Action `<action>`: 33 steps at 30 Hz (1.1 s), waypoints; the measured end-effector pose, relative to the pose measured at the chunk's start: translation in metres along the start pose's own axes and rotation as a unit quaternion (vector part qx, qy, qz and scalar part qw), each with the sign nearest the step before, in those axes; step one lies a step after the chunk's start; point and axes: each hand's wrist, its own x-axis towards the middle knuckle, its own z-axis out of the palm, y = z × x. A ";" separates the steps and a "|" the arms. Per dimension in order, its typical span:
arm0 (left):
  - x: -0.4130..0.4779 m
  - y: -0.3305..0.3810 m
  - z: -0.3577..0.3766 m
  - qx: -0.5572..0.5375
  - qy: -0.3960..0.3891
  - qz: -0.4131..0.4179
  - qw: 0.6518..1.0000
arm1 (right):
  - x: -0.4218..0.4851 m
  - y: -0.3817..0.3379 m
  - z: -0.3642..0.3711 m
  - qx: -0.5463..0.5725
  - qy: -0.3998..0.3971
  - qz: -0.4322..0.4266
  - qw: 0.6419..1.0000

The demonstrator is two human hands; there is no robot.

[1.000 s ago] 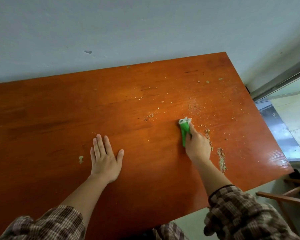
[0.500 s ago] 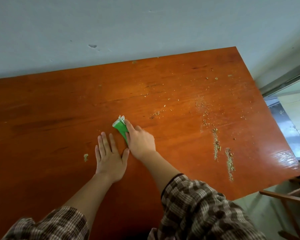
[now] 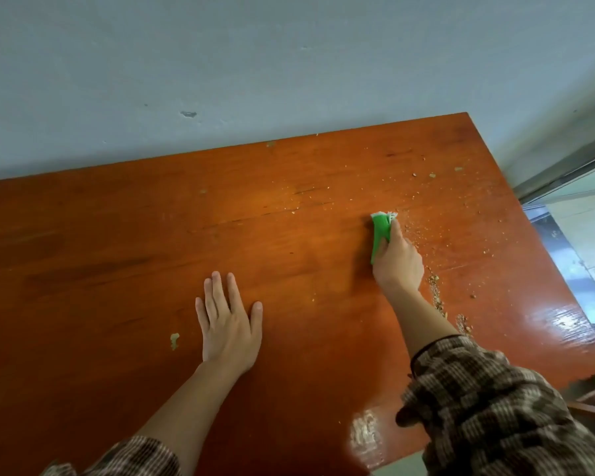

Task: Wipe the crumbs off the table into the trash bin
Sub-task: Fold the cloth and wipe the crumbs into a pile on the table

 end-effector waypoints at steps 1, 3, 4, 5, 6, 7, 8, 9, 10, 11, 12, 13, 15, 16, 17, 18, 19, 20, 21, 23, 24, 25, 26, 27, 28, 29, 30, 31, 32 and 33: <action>0.011 0.003 -0.003 -0.004 0.012 0.007 1.000 | 0.000 -0.007 -0.003 0.012 0.016 -0.021 1.000; 0.036 0.007 -0.011 -0.006 0.038 0.016 0.999 | -0.007 -0.033 -0.003 0.028 0.012 -0.099 0.995; 0.049 0.009 -0.016 -0.003 0.048 0.018 0.999 | -0.013 -0.050 0.001 0.034 -0.005 -0.137 0.990; 0.062 0.012 -0.021 0.000 0.057 0.018 0.998 | -0.018 -0.067 0.007 0.036 -0.023 -0.168 0.985; 0.074 0.014 -0.025 0.003 0.066 0.016 0.998 | -0.022 -0.083 0.016 0.039 -0.039 -0.195 0.979; 0.085 0.015 -0.029 0.007 0.074 0.015 0.997 | -0.027 -0.098 0.025 0.040 -0.054 -0.220 0.973; 0.095 0.015 -0.033 0.010 0.080 0.018 0.997 | -0.030 -0.110 0.033 0.039 -0.071 -0.244 0.966; 0.102 0.015 -0.036 0.014 0.084 0.021 0.996 | -0.033 -0.120 0.040 0.032 -0.090 -0.266 0.959; 0.110 0.015 -0.039 0.019 0.087 0.027 0.996 | -0.032 -0.126 0.047 0.022 -0.106 -0.281 0.954; 0.119 0.014 -0.040 0.023 0.092 0.031 0.995 | -0.028 -0.129 0.051 0.016 -0.116 -0.285 0.951; 0.123 0.013 -0.039 0.027 0.097 0.032 0.994 | -0.024 -0.128 0.052 0.017 -0.114 -0.278 0.954; 0.130 0.011 -0.039 0.029 0.106 0.034 0.993 | -0.014 -0.125 0.053 0.022 -0.101 -0.262 0.960; 0.132 0.006 -0.036 0.034 0.122 0.040 0.991 | 0.007 -0.111 0.048 0.037 -0.073 -0.211 0.974; 0.131 0.003 -0.035 0.035 0.127 0.047 0.990 | 0.018 -0.101 0.045 0.046 -0.063 -0.183 0.980; 0.130 0.002 -0.034 0.035 0.131 0.052 0.989 | 0.027 -0.090 0.042 0.052 -0.053 -0.157 0.985; 0.129 0.000 -0.034 0.034 0.134 0.054 0.989 | 0.035 -0.078 0.039 0.058 -0.045 -0.129 0.989; 0.131 0.000 -0.033 0.031 0.134 0.056 0.989 | 0.045 -0.065 0.035 0.061 -0.034 -0.100 0.992; 0.131 0.000 -0.034 0.029 0.136 0.056 0.989 | 0.053 -0.051 0.032 0.064 -0.024 -0.069 0.995; 0.131 0.001 -0.034 0.028 0.137 0.056 0.989 | 0.059 -0.038 0.026 0.061 -0.013 -0.037 0.997; 0.131 0.001 -0.034 0.023 0.138 0.056 0.989 | 0.068 -0.019 0.015 0.048 0.011 0.005 0.999; 0.131 0.000 -0.034 0.022 0.137 0.056 0.989 | 0.069 -0.012 0.011 0.052 0.029 0.006 0.998; 0.130 0.000 -0.034 0.021 0.137 0.055 0.989 | 0.068 -0.011 0.007 0.067 0.045 -0.007 0.997; 0.130 0.000 -0.033 0.020 0.140 0.056 0.988 | 0.066 -0.015 0.006 0.082 0.049 -0.030 0.995; 0.131 -0.001 -0.034 0.021 0.141 0.055 0.988 | 0.063 -0.023 0.007 0.096 0.039 -0.053 0.993; 0.130 -0.001 -0.034 0.022 0.138 0.055 0.989 | 0.058 -0.033 0.011 0.111 0.025 -0.071 0.991; 0.130 -0.001 -0.034 0.021 0.135 0.056 0.989 | 0.054 -0.045 0.015 0.133 0.018 -0.090 0.987; 0.130 -0.001 -0.035 0.019 0.137 0.057 0.989 | 0.050 -0.057 0.021 0.154 0.017 -0.115 0.981; 0.130 -0.001 -0.035 0.016 0.138 0.057 0.989 | 0.045 -0.072 0.026 0.168 0.014 -0.146 0.975; 0.130 -0.001 -0.035 0.014 0.136 0.056 0.989 | 0.039 -0.087 0.030 0.170 0.007 -0.182 0.969; 0.131 -0.001 -0.035 0.012 0.134 0.052 0.990 | 0.032 -0.103 0.034 0.166 -0.005 -0.219 0.962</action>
